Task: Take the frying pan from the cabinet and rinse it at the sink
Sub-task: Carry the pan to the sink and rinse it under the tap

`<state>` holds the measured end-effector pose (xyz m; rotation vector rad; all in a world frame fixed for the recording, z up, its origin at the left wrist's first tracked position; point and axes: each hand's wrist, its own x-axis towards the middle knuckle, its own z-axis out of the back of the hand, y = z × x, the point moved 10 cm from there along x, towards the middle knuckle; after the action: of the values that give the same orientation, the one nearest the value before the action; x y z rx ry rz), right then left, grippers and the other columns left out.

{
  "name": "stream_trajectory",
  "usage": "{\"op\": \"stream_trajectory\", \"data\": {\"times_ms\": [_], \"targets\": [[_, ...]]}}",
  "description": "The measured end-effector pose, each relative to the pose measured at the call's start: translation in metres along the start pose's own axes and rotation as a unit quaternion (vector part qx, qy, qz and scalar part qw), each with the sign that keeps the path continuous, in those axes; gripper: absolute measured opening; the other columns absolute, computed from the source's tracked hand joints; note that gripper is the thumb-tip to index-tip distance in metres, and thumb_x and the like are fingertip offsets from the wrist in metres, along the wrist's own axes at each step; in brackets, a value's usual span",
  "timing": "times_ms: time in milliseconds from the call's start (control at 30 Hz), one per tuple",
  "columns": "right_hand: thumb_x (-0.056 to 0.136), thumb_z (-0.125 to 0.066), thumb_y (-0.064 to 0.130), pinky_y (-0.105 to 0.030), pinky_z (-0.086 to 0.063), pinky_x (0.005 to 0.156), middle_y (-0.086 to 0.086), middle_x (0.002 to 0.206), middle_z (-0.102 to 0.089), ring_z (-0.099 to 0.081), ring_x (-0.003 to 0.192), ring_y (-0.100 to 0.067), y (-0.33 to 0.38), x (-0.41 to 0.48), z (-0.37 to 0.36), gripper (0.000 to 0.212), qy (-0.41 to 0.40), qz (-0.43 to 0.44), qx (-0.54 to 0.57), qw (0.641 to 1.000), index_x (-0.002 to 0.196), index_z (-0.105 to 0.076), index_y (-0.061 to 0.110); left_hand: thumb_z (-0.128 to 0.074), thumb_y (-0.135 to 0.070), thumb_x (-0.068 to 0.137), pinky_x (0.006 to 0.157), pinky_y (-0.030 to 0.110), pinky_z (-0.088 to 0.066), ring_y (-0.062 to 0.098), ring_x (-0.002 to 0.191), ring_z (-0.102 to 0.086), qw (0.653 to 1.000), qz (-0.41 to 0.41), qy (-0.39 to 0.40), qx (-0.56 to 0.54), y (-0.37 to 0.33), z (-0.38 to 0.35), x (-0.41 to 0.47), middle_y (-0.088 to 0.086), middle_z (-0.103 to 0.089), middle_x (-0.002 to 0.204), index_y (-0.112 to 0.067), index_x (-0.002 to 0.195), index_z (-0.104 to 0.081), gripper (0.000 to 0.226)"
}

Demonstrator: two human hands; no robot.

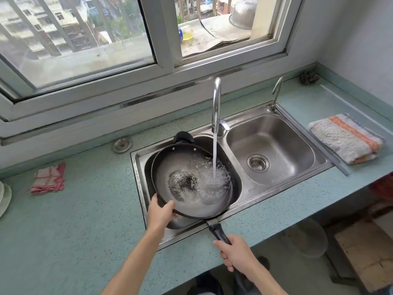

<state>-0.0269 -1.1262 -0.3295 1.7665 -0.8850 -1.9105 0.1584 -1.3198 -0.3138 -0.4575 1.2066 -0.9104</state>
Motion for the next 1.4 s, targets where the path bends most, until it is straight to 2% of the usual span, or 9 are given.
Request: {"op": "stream_trajectory", "data": {"times_ms": [133,300,367,600,700,900,1033,1300,1400], "targets": [[0.089,-0.067,0.023,-0.027,-0.038,0.04,-0.001,0.052,-0.05,-0.042,0.039,-0.015,-0.001,0.002,-0.009,0.028,-0.004,0.016,-0.012,1.0,0.073,-0.047,0.012,-0.058,0.002,0.076,0.064,0.037,-0.061,0.032,0.106,-0.063,0.992,0.073,0.035,-0.1,0.026,-0.003,0.017,0.016,-0.055,0.133,-0.006,0.144,-0.037,0.072],[0.083,-0.077,0.025,-0.027,-0.047,0.045,-0.005,0.057,-0.058,-0.054,0.046,-0.017,-0.011,0.002,-0.027,0.029,0.054,-0.057,0.065,0.995,0.08,-0.053,0.008,-0.042,0.021,0.082,0.064,0.044,-0.055,0.035,0.089,-0.059,0.979,0.139,0.057,-0.141,0.038,-0.006,0.025,0.019,-0.058,0.097,-0.002,0.114,-0.046,0.04],[0.084,-0.077,0.029,-0.025,-0.049,0.046,-0.008,0.061,-0.064,-0.064,0.052,-0.019,-0.012,0.001,-0.035,0.029,0.085,-0.091,0.081,0.989,0.075,-0.06,0.007,-0.042,0.024,0.083,0.064,0.046,-0.053,0.032,0.086,-0.057,0.976,0.148,0.074,-0.139,0.038,-0.008,0.027,0.018,-0.056,0.096,-0.003,0.105,-0.044,0.035],[0.088,-0.069,0.045,-0.023,-0.037,0.044,0.002,0.055,-0.037,-0.034,0.045,-0.013,-0.017,0.004,-0.048,0.042,0.077,-0.106,0.117,0.984,0.066,-0.043,0.021,-0.046,0.026,0.083,0.075,0.049,-0.056,0.04,0.119,-0.053,0.973,0.162,0.096,-0.133,0.052,-0.012,0.043,0.024,-0.054,0.128,0.005,0.123,-0.045,0.046],[0.09,-0.068,0.041,-0.024,-0.029,0.044,0.002,0.055,-0.031,-0.028,0.045,-0.014,-0.02,0.004,-0.052,0.043,0.048,-0.118,0.11,0.986,0.065,-0.038,0.022,-0.044,0.024,0.085,0.089,0.054,-0.053,0.04,0.121,-0.052,0.975,0.158,0.074,-0.135,0.06,-0.014,0.049,0.023,-0.053,0.131,0.003,0.123,-0.047,0.044],[0.098,-0.057,0.024,-0.025,-0.027,0.043,0.0,0.053,-0.03,-0.027,0.041,-0.014,-0.012,-0.004,-0.041,0.038,-0.01,-0.08,0.057,0.995,0.071,-0.031,0.018,-0.041,0.027,0.085,0.091,0.053,-0.051,0.033,0.105,-0.055,0.966,0.179,0.074,-0.17,0.077,-0.026,0.05,0.022,-0.053,0.124,0.004,0.131,-0.042,0.051],[0.096,-0.058,0.023,-0.026,-0.03,0.041,0.003,0.049,-0.032,-0.029,0.039,-0.014,-0.005,-0.006,-0.02,0.035,-0.036,-0.061,-0.005,0.997,0.072,-0.032,0.017,-0.041,0.028,0.083,0.078,0.049,-0.053,0.029,0.086,-0.059,0.959,0.198,0.083,-0.185,0.085,-0.043,0.046,0.023,-0.056,0.11,0.005,0.114,-0.048,0.04],[0.093,-0.061,0.031,-0.026,-0.032,0.041,0.004,0.045,-0.038,-0.034,0.036,-0.017,-0.003,-0.007,0.01,0.036,-0.077,-0.054,-0.05,0.994,0.075,-0.035,0.014,-0.044,0.024,0.08,0.065,0.052,-0.058,0.04,0.101,-0.062,0.938,0.22,0.136,-0.23,0.077,-0.08,0.045,0.028,-0.06,0.12,0.012,0.123,-0.047,0.045],[0.092,-0.061,0.032,-0.025,-0.032,0.041,0.001,0.047,-0.04,-0.035,0.036,-0.017,-0.002,-0.007,0.013,0.035,-0.087,-0.051,-0.056,0.993,0.074,-0.038,0.014,-0.034,0.027,0.08,0.061,0.047,-0.052,0.033,0.082,-0.058,0.948,0.214,0.122,-0.2,0.073,-0.087,0.044,0.021,-0.058,0.093,0.006,0.107,-0.048,0.036]]}}
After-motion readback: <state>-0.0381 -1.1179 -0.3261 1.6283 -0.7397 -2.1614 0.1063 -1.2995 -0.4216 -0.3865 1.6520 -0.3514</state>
